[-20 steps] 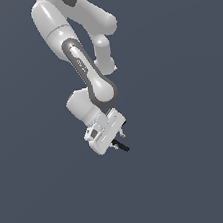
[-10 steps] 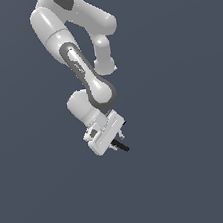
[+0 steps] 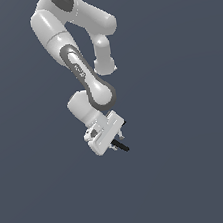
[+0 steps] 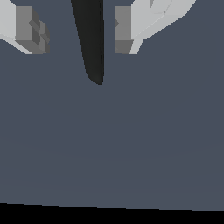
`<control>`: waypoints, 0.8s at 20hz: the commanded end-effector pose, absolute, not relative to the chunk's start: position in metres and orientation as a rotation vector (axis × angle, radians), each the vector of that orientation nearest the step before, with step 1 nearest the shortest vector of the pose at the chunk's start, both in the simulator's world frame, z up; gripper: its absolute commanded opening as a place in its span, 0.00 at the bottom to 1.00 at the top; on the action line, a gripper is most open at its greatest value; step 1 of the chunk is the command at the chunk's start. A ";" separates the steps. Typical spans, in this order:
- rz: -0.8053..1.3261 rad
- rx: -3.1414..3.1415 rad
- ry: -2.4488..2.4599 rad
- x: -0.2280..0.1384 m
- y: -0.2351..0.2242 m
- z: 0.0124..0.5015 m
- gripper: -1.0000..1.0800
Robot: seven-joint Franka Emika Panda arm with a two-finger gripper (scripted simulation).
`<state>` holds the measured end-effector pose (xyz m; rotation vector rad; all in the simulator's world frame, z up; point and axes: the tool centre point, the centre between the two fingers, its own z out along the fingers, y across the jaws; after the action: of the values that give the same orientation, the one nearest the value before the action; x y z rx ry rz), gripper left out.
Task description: Pick up the object and move it to a goal position.
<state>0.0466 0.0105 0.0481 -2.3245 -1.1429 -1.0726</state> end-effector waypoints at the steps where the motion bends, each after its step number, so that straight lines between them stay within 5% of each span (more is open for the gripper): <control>1: -1.064 -2.330 -1.140 0.044 0.010 0.043 0.62; 16: -1.063 -2.329 -1.138 0.056 0.026 0.024 0.62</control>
<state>0.0546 0.0253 0.0253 -2.3281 -1.1388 -1.0627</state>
